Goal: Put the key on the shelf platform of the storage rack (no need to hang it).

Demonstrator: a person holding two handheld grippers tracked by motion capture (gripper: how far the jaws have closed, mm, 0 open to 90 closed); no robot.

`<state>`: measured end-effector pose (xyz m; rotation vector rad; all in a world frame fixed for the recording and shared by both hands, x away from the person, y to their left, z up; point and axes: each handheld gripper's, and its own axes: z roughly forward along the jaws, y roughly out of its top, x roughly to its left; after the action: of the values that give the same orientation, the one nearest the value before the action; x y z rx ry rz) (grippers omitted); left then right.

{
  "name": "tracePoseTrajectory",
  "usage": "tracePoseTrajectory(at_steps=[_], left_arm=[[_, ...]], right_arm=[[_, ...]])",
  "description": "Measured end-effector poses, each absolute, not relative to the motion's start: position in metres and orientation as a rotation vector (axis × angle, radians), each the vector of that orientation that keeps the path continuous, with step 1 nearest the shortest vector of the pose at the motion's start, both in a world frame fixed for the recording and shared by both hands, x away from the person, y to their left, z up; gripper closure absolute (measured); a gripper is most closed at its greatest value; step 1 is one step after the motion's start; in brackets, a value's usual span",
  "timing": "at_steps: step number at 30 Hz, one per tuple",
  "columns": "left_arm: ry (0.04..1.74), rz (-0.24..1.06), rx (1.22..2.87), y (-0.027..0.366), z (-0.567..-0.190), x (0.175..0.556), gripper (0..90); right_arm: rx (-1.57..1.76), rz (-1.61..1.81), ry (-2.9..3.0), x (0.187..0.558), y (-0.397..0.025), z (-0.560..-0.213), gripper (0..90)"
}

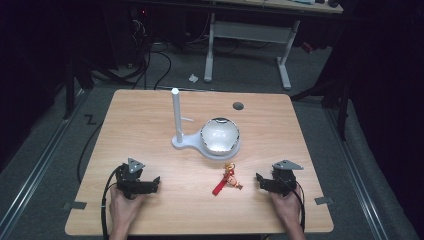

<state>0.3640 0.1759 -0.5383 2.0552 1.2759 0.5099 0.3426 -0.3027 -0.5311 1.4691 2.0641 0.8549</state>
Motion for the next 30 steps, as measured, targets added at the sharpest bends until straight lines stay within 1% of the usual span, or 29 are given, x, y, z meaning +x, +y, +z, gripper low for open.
tracePoseTrajectory(at_steps=[23,29,30], left_arm=[[1.275,0.508,2.053,0.175,-0.538,0.363,2.7],[1.276,0.508,2.053,0.175,-0.538,0.363,2.7],[1.276,0.508,2.053,0.175,-0.538,0.363,2.7]], right_arm=[[1.502,0.836,2.043,0.336,-0.306,-0.530,26.8],[1.486,0.842,2.052,0.329,-0.308,-0.529,31.9],[1.480,0.842,2.063,0.326,-0.308,-0.528,33.9]])
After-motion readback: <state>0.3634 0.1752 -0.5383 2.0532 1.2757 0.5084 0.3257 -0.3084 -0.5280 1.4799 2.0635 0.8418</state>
